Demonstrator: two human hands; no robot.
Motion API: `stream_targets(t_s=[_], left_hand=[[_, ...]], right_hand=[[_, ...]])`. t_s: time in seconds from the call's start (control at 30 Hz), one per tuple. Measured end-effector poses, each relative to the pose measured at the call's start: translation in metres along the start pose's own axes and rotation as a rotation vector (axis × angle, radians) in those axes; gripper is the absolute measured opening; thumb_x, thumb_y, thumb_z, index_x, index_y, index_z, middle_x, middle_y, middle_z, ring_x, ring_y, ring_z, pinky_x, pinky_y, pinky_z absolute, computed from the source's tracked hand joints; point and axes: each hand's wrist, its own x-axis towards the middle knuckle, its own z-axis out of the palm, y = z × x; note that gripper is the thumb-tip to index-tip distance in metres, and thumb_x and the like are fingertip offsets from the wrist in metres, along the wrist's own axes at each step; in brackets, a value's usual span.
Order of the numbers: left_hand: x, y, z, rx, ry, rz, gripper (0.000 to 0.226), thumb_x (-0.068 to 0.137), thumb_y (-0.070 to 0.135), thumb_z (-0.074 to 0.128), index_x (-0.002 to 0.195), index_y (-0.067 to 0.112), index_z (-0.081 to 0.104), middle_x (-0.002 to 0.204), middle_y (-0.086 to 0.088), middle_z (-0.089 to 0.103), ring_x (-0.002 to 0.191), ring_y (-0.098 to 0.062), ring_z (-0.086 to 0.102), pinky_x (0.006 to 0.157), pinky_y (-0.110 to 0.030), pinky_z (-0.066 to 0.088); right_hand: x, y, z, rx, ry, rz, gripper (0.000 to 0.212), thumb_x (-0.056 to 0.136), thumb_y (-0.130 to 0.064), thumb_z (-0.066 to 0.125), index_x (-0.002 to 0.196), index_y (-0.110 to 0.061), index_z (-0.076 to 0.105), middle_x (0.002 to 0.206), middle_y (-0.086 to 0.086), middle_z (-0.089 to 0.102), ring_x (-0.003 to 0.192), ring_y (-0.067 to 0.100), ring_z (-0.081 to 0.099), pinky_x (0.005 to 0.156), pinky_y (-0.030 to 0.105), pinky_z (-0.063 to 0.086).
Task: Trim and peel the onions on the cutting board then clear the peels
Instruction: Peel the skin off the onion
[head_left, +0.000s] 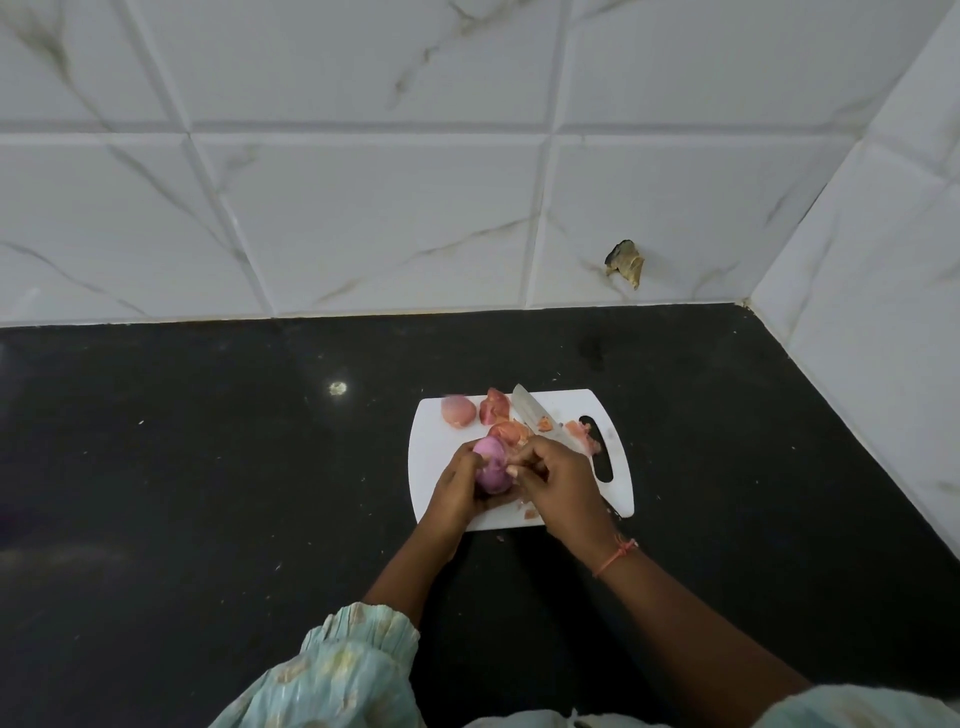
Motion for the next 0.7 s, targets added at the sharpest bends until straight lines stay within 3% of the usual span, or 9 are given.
stream_targets(t_s=[0.07,0.17,0.33,0.43,0.5,0.57,0.63,0.7], left_hand=[[0.003,-0.001,0.001,-0.028,0.032,-0.038,0.048,0.1,0.031,0.033,0.127,0.002,0.059,0.111,-0.023,0.073,0.094,-0.035,0.074,0.085,-0.041,0.06],[0.007,0.001,-0.002,-0.119,0.048,-0.083,0.053,0.103,0.031,0.026,0.125,-0.006,0.057,0.101,-0.023,0.073,0.073,-0.034,0.071,0.074,-0.036,0.06],[0.004,0.005,-0.004,-0.217,0.057,-0.064,0.056,0.103,0.036,0.023,0.117,-0.005,0.058,0.094,-0.025,0.073,0.056,-0.024,0.06,0.057,-0.029,0.053],[0.005,0.008,-0.004,-0.236,0.063,-0.059,0.061,0.104,0.041,0.022,0.108,-0.005,0.062,0.085,-0.027,0.072,0.051,-0.022,0.055,0.051,-0.027,0.048],[0.004,0.007,-0.003,-0.215,0.064,-0.05,0.062,0.104,0.042,0.021,0.095,-0.001,0.064,0.073,-0.02,0.069,0.051,-0.02,0.055,0.049,-0.026,0.045],[0.002,0.005,-0.002,-0.189,0.077,-0.044,0.057,0.103,0.042,0.024,0.09,0.005,0.065,0.073,-0.015,0.069,0.06,-0.02,0.059,0.052,-0.027,0.045],[0.0,0.004,-0.003,-0.18,0.084,-0.039,0.053,0.102,0.041,0.027,0.09,0.008,0.066,0.08,-0.015,0.07,0.072,-0.023,0.062,0.059,-0.03,0.045],[-0.001,0.005,-0.004,-0.166,0.08,-0.04,0.05,0.102,0.04,0.029,0.09,0.008,0.066,0.082,-0.016,0.069,0.073,-0.024,0.062,0.061,-0.031,0.046]], right_hand=[[0.004,0.002,-0.004,-0.033,0.073,0.004,0.016,0.085,-0.001,0.067,0.086,-0.016,0.067,0.083,-0.008,0.068,0.078,0.003,0.065,0.07,0.021,0.055],[0.014,0.015,-0.02,-0.118,0.189,0.011,0.016,0.085,0.002,0.066,0.088,-0.013,0.07,0.087,-0.003,0.069,0.083,0.009,0.065,0.077,0.027,0.055],[0.013,0.017,-0.029,-0.301,0.18,0.02,0.034,0.091,0.004,0.052,0.118,-0.009,0.068,0.118,0.006,0.066,0.109,0.019,0.061,0.093,0.021,0.045],[0.007,0.008,-0.023,-0.172,0.12,-0.053,0.039,0.09,-0.005,0.061,0.127,-0.017,0.06,0.125,-0.006,0.058,0.112,0.01,0.058,0.097,0.026,0.049],[0.002,0.0,-0.015,-0.023,-0.082,-0.05,0.045,0.089,-0.019,0.07,0.13,-0.029,0.055,0.123,-0.019,0.054,0.107,-0.001,0.057,0.088,0.02,0.053],[0.0,-0.003,-0.006,-0.008,-0.22,-0.053,0.057,0.084,-0.032,0.075,0.137,-0.032,0.051,0.129,-0.019,0.053,0.113,-0.003,0.054,0.089,0.02,0.052],[0.0,-0.001,-0.001,-0.014,-0.218,-0.076,0.057,0.081,-0.031,0.078,0.134,-0.028,0.056,0.13,-0.014,0.057,0.114,-0.001,0.054,0.093,0.024,0.051],[0.0,-0.005,-0.002,0.068,-0.159,-0.053,0.047,0.078,-0.022,0.081,0.122,-0.023,0.065,0.12,-0.015,0.062,0.099,-0.002,0.059,0.082,0.021,0.053]])
